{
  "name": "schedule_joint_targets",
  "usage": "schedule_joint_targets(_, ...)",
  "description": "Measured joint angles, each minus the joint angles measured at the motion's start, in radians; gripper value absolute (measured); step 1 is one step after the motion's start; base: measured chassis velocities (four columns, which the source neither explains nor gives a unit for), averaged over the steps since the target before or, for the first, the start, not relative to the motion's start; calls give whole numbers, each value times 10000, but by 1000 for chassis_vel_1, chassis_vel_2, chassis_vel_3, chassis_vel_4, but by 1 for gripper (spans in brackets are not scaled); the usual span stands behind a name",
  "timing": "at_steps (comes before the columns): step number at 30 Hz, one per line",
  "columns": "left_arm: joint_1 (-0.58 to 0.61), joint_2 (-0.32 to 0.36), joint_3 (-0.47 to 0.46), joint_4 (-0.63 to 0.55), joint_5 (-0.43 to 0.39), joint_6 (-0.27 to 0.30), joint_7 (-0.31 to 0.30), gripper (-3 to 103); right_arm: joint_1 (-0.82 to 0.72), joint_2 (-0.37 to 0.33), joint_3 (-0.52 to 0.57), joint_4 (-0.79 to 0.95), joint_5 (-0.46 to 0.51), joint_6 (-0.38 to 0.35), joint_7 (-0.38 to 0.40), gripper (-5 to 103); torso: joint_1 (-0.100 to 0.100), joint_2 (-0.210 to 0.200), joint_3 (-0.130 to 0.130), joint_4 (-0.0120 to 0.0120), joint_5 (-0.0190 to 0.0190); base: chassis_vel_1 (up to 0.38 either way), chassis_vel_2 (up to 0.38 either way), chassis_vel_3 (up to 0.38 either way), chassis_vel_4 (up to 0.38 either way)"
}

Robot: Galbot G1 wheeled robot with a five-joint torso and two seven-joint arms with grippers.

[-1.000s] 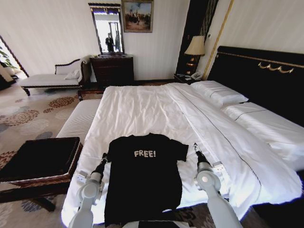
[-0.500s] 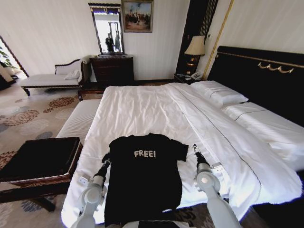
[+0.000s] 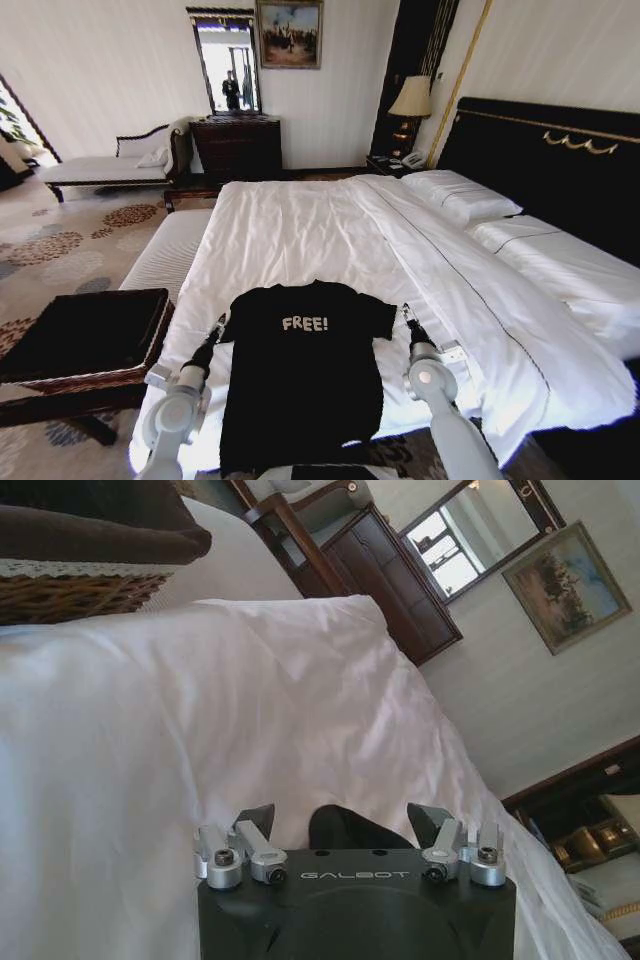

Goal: Fold the clothes on the bed and place them into the basket.

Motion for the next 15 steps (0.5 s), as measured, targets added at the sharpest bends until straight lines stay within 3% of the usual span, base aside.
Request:
schedule_joint_targets(2,-105,49,-10,171,-5,-3,-1,79,-4,2,-8,1,-10,-1,1,100,0,0,0,0,0,0,0,0,0)
schedule_joint_targets(5,-493,111,110,849,34,-9,103,94,-46,2,1,1,-42,-4,13,100,0,0,0,1,2,0,0,0,0)
schedule_joint_targets(15,-651,-259,620,1292,355,-96,275,100,-134,-23,97,-47,-57,-4,17,100,0,0,0,0,3,0,0,0,0)
